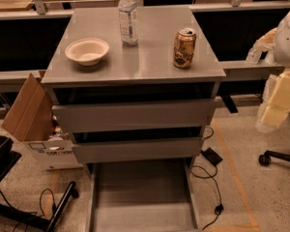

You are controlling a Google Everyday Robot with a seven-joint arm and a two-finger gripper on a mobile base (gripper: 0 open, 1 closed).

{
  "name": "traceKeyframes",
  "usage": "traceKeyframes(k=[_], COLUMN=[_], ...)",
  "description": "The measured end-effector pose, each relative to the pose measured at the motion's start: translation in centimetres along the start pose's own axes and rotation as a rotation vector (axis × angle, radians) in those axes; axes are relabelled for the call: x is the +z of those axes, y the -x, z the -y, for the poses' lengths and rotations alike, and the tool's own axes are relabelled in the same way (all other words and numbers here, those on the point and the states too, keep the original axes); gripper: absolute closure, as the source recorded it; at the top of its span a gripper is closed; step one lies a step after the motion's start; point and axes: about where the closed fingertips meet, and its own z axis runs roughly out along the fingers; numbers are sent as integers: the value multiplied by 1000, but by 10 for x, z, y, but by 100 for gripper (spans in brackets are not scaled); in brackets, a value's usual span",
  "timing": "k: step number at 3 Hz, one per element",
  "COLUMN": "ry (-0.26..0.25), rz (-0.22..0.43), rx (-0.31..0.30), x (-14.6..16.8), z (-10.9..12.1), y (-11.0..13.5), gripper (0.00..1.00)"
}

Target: Close bottom drawer

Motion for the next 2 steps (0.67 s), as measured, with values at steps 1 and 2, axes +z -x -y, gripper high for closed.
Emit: traceKeyframes(k=[1,2], ry=[0,2], rz=[0,-14], rx=[0,11], x=[0,16], z=[0,-8], y=[0,-4], gripper=[0,0])
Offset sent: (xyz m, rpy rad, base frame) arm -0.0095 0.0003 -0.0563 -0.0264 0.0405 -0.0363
